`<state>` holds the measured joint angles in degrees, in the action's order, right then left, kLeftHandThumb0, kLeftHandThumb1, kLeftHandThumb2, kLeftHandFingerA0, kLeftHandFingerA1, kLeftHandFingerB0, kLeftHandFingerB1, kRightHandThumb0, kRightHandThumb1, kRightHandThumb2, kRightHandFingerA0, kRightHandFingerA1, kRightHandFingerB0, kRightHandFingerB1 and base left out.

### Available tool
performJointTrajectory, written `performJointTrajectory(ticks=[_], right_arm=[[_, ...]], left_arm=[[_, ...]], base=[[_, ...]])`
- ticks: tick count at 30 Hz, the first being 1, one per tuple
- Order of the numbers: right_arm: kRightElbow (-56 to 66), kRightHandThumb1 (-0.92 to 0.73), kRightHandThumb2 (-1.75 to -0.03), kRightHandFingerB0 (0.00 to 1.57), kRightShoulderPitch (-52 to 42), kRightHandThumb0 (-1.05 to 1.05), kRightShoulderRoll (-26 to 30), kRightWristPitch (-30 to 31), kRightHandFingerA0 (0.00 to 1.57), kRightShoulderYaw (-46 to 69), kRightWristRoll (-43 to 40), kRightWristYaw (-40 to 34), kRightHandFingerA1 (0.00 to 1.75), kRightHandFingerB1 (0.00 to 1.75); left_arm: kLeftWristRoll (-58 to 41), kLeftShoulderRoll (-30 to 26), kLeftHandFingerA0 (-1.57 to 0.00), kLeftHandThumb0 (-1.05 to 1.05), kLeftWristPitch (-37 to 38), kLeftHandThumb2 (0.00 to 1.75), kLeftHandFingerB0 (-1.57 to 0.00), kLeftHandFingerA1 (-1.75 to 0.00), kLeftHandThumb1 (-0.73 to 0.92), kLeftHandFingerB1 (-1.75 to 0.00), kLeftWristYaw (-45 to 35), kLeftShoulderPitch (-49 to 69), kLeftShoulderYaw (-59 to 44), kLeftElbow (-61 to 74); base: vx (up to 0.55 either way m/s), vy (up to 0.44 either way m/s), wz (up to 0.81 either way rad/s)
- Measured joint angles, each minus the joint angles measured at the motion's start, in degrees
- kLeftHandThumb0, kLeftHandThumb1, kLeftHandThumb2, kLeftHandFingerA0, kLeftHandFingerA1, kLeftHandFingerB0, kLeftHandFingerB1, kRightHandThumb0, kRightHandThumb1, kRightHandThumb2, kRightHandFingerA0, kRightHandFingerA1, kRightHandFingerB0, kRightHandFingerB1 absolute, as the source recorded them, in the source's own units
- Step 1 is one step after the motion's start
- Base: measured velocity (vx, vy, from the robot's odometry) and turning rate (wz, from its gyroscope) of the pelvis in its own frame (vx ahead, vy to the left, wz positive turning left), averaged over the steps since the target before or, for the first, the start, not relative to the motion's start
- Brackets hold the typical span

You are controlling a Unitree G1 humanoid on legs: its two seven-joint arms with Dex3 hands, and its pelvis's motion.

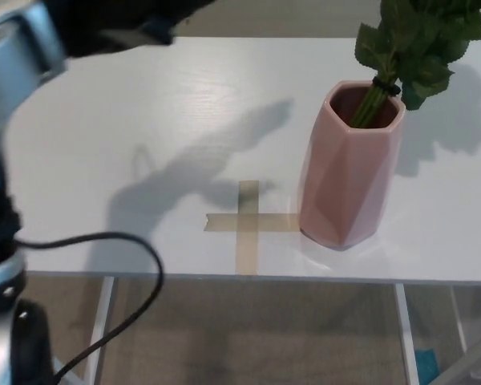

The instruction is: Use the left hand to pick up the rose and then lift and insert it into the pink vase.

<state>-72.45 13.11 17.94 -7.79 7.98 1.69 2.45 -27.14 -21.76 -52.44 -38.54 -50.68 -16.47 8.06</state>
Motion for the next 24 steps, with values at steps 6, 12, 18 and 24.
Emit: performJointTrajectory(ticks=[6,12,18,24], right_arm=[[-0.28,-0.55,-0.54,0.62,-0.66,-0.27,0.0,0.0,0.72,-0.29,0.05,-0.11,0.5,0.46],[-0.73,-0.55,-0.54,0.62,-1.38,-0.27,0.0,0.01,0.74,-0.52,0.04,-0.29,0.51,0.46],[-1.08,-0.55,-0.54,0.63,-1.74,-0.27,0.0,0.0,0.74,-0.6,0.03,-0.44,0.51,0.46],[-1.29,-0.55,-0.54,0.63,-2.51,-0.27,0.0,0.01,0.74,-0.62,0.02,-0.61,0.51,0.46]], left_arm=[[-5.28,-3.34,0.0,-0.37,-0.66,0.81,0.0,-0.49,0.1,-0.47,-3.16,9.92,-8.62,7.58],[-8.75,-4.61,-0.18,-0.69,0.21,0.55,-0.22,-0.32,0.44,-0.29,-7.26,26.02,-18.05,15.17],[-9.45,-1.77,-0.46,-0.72,2.64,0.95,-0.31,-0.56,0.55,-0.46,-10.09,41.89,-22.18,19.21],[-8.85,2.38,-0.31,-0.69,7.91,0.83,-0.34,-0.47,0.45,-0.46,-13.5,59.06,-22.95,18.85]], base=[[0.0,0.0,0.0],[0.0,0.0,0.0],[0.0,0.0,0.0],[0.0,0.0,0.0]])
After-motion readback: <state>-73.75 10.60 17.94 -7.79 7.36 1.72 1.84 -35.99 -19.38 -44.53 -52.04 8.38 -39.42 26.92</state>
